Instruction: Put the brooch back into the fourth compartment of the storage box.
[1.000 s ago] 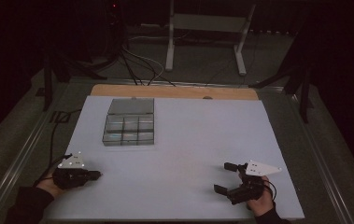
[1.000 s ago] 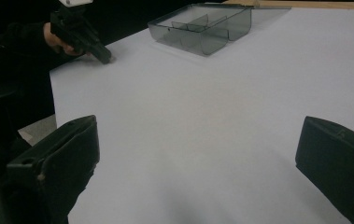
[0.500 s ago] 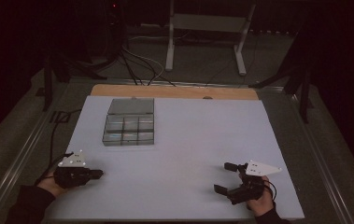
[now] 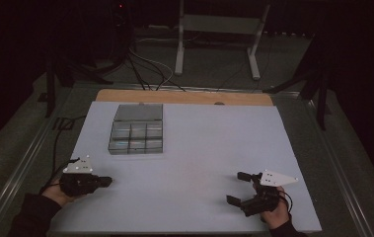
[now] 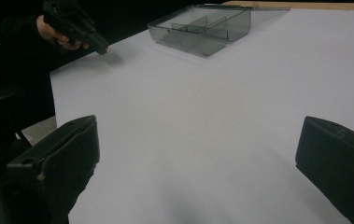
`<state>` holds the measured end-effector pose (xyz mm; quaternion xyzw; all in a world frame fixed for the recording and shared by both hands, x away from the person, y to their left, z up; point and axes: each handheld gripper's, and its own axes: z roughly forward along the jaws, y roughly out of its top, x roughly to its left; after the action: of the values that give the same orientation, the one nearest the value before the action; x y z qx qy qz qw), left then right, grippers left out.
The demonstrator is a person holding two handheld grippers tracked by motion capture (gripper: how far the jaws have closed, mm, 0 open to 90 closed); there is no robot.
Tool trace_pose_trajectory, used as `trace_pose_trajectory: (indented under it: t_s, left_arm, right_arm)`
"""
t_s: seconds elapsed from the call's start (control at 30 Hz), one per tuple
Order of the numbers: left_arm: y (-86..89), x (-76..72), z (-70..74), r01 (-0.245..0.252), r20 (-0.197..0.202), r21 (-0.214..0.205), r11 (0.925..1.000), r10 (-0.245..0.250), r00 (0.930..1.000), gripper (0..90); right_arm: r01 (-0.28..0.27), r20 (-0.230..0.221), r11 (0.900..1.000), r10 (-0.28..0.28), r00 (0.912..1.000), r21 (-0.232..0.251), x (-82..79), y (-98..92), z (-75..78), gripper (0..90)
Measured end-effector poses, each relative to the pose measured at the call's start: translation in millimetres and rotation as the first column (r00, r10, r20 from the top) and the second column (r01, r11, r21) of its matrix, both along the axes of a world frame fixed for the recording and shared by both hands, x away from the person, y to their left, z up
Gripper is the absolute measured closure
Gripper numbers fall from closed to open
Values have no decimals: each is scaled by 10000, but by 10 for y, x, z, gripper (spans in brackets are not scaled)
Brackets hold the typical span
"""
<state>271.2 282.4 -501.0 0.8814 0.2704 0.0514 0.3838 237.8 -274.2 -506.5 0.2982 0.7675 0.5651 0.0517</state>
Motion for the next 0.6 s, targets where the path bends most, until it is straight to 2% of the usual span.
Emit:
trace_pose_trajectory:
  t_s: [0.17,0.33,0.6]
  left_arm:
    - [-21,14,16,52,58,-28,10000,-52,10000,881]
    - [-33,54,32,-25,-121,-282,9996,22,9999,880]
    - [-41,89,78,-144,-8,-472,9988,144,9999,880]
  right_arm:
    - [6,10,10000,-6,10000,-15,-3,1,2,0]
    - [6,12,10000,-6,10000,10,-3,-1,1,0]
    - [16,-38,10000,-16,10000,3,-3,-4,-2,0]
